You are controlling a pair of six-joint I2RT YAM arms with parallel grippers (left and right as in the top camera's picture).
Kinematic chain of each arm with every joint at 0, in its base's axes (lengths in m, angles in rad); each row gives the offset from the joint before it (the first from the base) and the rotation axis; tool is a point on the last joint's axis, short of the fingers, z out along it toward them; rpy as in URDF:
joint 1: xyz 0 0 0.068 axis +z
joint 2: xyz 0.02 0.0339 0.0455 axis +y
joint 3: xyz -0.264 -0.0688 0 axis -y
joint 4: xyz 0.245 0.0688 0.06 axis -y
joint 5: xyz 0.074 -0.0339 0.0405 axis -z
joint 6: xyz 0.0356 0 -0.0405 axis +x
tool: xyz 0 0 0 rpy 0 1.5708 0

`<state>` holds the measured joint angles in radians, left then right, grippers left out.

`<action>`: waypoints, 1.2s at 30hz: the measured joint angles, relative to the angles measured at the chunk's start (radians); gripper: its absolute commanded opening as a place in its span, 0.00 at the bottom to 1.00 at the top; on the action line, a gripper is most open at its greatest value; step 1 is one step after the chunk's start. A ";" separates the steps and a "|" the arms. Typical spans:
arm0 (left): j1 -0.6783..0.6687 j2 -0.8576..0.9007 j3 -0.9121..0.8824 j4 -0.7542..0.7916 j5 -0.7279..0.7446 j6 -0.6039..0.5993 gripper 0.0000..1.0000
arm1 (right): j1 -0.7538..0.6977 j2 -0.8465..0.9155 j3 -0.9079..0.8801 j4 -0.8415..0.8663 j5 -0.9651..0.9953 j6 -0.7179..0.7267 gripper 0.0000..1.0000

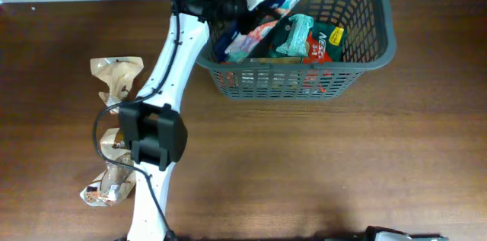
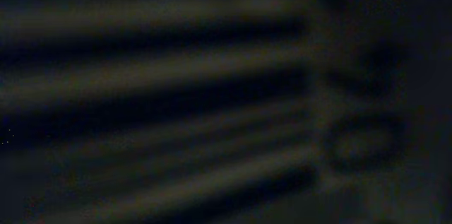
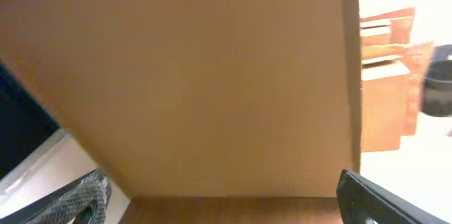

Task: Pack container

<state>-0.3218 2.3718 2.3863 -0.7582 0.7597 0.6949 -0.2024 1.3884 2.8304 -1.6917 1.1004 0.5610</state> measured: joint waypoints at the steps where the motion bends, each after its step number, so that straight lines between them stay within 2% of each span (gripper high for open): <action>1: 0.000 0.011 -0.002 -0.002 0.000 0.002 0.01 | 0.000 -0.002 -0.027 0.000 0.016 0.018 0.99; 7: 0.000 0.026 -0.004 -0.001 0.005 0.008 0.02 | -0.013 0.016 -0.227 0.001 0.040 0.074 0.99; 11: 0.000 0.026 -0.004 -0.002 0.005 0.010 0.01 | -0.098 0.066 -0.347 0.055 -0.043 0.084 1.00; 19: 0.000 0.026 -0.004 -0.007 0.010 0.013 0.01 | -0.440 0.133 -0.688 0.383 -0.580 -0.130 0.99; 22: 0.000 0.026 -0.004 -0.016 0.012 0.018 0.02 | -0.521 0.133 -0.822 0.478 -0.758 -0.206 0.99; 27: -0.005 0.026 -0.004 -0.024 0.015 0.021 0.02 | -0.545 0.133 -1.059 0.616 -0.978 -0.309 0.99; 32: -0.018 0.026 -0.004 -0.039 0.013 0.027 0.01 | -0.486 0.134 -1.234 0.707 -1.144 -0.383 0.99; 33: -0.023 0.026 -0.004 -0.041 0.011 0.029 0.04 | -0.470 0.134 -1.251 0.719 -1.169 -0.403 0.99; 34: -0.026 0.026 -0.004 -0.044 0.010 0.031 0.15 | -0.434 0.134 -1.274 0.729 -1.184 -0.412 0.99; 36: -0.035 0.026 -0.004 -0.056 0.007 0.042 0.61 | -0.380 0.134 -1.292 0.742 -1.206 -0.433 0.99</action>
<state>-0.3573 2.3978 2.3825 -0.8143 0.7670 0.7364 -0.5827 1.5223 1.5383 -0.9497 -0.1055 0.1276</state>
